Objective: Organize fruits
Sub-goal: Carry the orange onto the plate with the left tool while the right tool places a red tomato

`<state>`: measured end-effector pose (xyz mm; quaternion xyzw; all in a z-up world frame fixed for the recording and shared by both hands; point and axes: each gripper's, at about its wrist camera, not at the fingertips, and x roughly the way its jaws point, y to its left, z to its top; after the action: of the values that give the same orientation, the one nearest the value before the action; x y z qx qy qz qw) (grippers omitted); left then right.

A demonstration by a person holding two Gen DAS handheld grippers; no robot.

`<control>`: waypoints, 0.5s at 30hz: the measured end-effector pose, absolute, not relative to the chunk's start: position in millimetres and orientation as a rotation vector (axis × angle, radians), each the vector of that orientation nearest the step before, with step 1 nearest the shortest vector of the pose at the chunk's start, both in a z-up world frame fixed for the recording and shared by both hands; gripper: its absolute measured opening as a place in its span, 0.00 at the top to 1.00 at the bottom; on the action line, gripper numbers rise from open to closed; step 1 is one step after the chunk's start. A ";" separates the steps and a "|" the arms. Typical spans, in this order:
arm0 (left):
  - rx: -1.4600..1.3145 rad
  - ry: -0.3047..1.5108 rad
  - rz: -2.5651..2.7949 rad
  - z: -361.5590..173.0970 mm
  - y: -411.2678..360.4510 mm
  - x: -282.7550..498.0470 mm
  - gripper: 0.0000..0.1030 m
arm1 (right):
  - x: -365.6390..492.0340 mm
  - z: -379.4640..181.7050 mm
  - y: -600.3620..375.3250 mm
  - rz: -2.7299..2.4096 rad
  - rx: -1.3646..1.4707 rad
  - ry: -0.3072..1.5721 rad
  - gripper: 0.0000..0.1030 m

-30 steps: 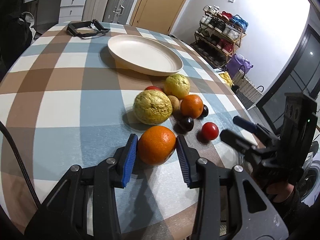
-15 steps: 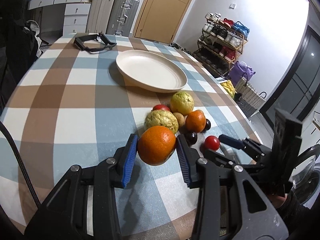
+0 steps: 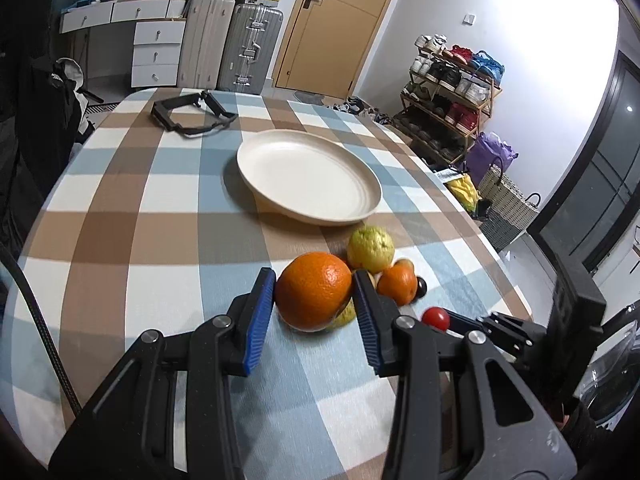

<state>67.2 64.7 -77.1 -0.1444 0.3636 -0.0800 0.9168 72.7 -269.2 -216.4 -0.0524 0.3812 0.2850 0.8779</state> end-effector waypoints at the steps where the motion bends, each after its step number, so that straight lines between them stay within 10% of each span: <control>1: -0.296 0.745 -0.161 -75.5 66.1 70.7 0.64 | 71.9 -215.1 -270.3 0.598 -0.106 0.788 0.71; 15: -0.314 0.715 -0.135 -50.5 89.6 161.6 0.64 | 118.5 -155.7 -288.1 0.649 0.004 0.696 0.71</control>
<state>161.6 89.6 -50.5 -0.1531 0.3482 -0.0657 0.9225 118.5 -288.1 -155.7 0.0022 0.3352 0.3124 0.8888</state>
